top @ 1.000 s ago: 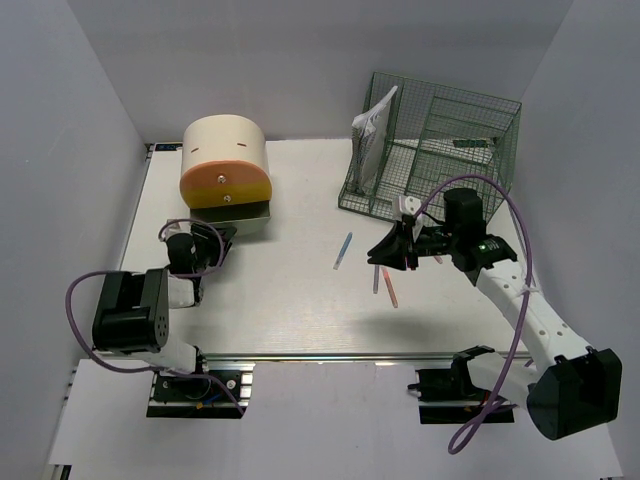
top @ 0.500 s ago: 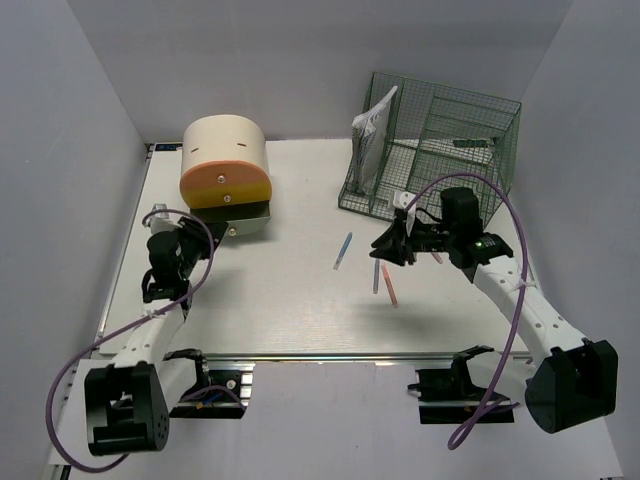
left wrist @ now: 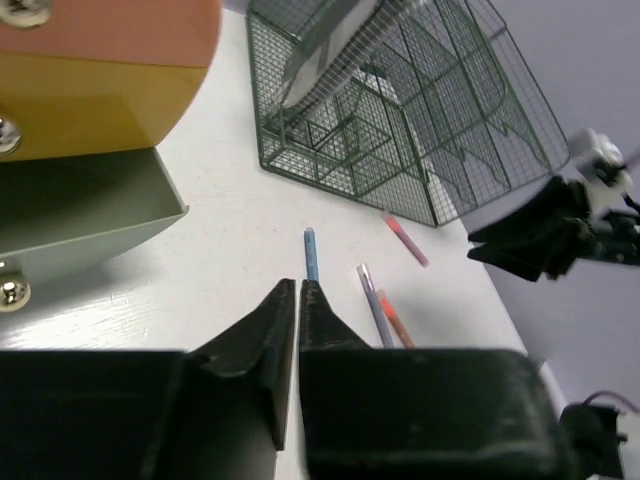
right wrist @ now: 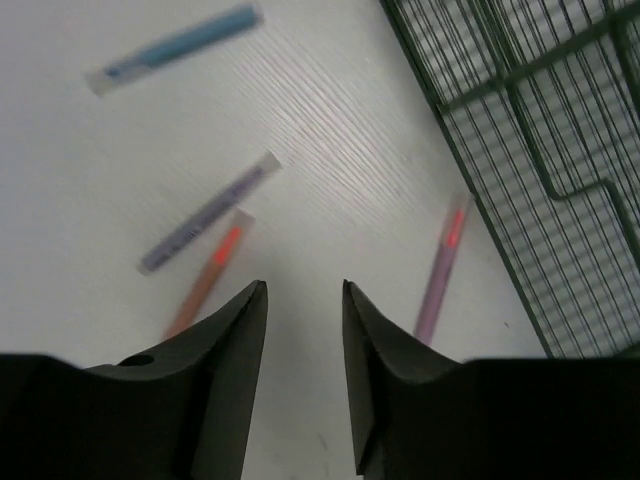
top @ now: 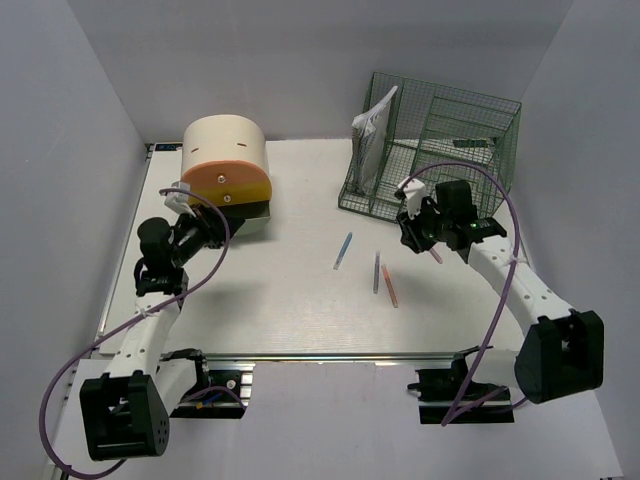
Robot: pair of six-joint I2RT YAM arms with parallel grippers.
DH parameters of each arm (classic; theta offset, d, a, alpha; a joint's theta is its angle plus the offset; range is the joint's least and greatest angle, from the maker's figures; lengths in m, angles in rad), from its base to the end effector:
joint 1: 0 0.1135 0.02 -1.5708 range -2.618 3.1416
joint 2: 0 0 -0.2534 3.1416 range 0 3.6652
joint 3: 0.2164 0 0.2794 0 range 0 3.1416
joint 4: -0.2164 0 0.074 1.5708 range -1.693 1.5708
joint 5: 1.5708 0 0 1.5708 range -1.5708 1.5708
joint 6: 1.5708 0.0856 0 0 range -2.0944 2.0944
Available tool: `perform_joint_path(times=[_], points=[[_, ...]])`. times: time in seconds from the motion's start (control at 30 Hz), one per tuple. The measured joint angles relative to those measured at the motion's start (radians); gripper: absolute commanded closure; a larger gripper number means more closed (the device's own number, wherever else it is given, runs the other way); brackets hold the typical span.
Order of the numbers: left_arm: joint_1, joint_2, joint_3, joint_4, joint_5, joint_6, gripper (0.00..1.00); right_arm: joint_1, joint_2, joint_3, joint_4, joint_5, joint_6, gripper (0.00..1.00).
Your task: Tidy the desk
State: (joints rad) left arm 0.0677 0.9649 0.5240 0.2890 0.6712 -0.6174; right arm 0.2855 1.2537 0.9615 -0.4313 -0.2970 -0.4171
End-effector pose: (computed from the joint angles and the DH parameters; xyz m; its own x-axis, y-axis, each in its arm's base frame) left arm 0.2904 -0.0337 0.2383 -0.4475 -0.4847 -0.7515 0.3695 0.6650 -0.6490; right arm 0.3157 0.1188 0.2299 -0.3864 -0.5171 -0.7637 -0.6960 0.7069 -0.1265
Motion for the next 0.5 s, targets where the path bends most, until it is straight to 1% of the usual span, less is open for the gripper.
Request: perform_joint_path(times=[0.13, 0.17, 0.27, 0.4, 0.5], points=[[0.000, -0.004, 0.013, -0.010, 0.048, 0.014, 0.74, -0.024, 0.073, 0.011, -0.053, 0.133, -0.013, 0.51], [0.000, -0.010, 0.013, -0.019, 0.053, 0.017, 0.71, -0.028, 0.092, 0.011, -0.056, 0.160, -0.014, 0.51], [0.000, -0.050, 0.013, -0.049, 0.056, 0.028, 0.69, -0.030, 0.121, 0.002, -0.059, 0.226, -0.019, 0.52], [0.000, -0.129, 0.013, -0.060, 0.055, 0.038, 0.67, -0.030, 0.131, -0.027, -0.023, 0.299, -0.028, 0.53], [0.000, -0.155, 0.013, -0.059, 0.055, 0.044, 0.66, -0.030, 0.159, -0.051, 0.022, 0.346, -0.032, 0.55]])
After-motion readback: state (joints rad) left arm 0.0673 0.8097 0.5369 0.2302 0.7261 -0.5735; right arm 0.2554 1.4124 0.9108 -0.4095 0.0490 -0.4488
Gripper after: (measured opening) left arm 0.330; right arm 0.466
